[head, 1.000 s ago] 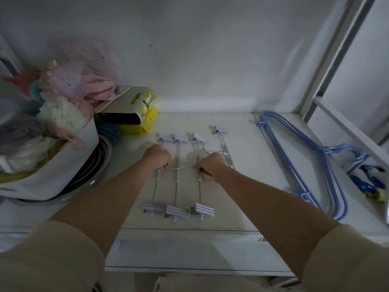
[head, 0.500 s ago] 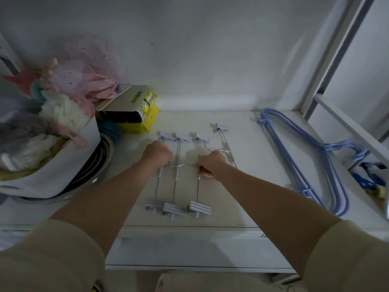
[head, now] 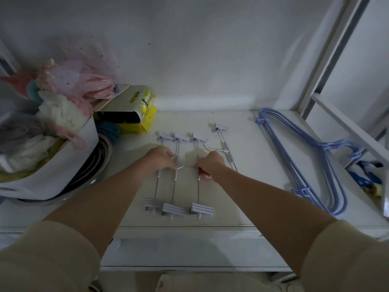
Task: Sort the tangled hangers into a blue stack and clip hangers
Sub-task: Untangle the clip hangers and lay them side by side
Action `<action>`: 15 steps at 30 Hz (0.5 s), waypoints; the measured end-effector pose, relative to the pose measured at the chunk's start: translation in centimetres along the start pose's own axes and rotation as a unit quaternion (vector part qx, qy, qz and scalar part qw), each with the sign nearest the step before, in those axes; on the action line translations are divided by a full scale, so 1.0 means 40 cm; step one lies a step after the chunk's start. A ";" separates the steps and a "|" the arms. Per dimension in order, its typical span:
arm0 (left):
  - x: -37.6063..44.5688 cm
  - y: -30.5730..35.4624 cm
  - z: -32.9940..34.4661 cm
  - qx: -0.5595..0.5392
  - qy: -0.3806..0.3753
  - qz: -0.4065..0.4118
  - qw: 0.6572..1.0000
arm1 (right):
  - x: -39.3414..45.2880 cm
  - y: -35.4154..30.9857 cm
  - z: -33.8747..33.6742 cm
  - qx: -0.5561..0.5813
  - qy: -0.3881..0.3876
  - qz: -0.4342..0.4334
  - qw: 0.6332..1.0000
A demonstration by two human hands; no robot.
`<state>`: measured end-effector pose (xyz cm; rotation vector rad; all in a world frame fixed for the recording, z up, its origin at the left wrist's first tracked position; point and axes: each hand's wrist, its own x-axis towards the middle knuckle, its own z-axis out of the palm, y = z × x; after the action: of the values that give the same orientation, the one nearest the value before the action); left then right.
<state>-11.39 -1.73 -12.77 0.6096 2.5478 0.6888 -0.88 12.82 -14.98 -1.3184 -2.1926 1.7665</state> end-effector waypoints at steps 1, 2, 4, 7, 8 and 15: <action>-0.001 -0.002 -0.002 -0.006 -0.035 0.008 0.999 | 0.003 0.000 0.000 -0.003 -0.001 0.000 1.000; -0.003 -0.002 -0.003 -0.003 -0.059 0.015 0.998 | 0.005 0.000 0.000 -0.009 -0.001 0.000 1.000; -0.004 -0.007 -0.002 0.015 -0.064 0.034 0.997 | 0.008 -0.001 0.001 -0.022 0.000 -0.004 1.000; -0.001 -0.008 0.003 0.006 -0.043 0.048 0.998 | 0.008 -0.004 0.004 -0.053 0.001 -0.013 0.999; -0.001 -0.006 0.004 0.002 -0.038 0.048 0.998 | 0.009 -0.004 0.003 -0.057 0.001 -0.014 0.998; 0.017 0.016 0.012 -0.003 -0.009 0.036 0.999 | 0.033 -0.017 0.000 -0.034 0.012 -0.013 0.999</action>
<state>-11.49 -0.72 -13.01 0.7063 2.5159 0.7128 -2.12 13.64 -15.02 -1.3103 -2.2650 1.6737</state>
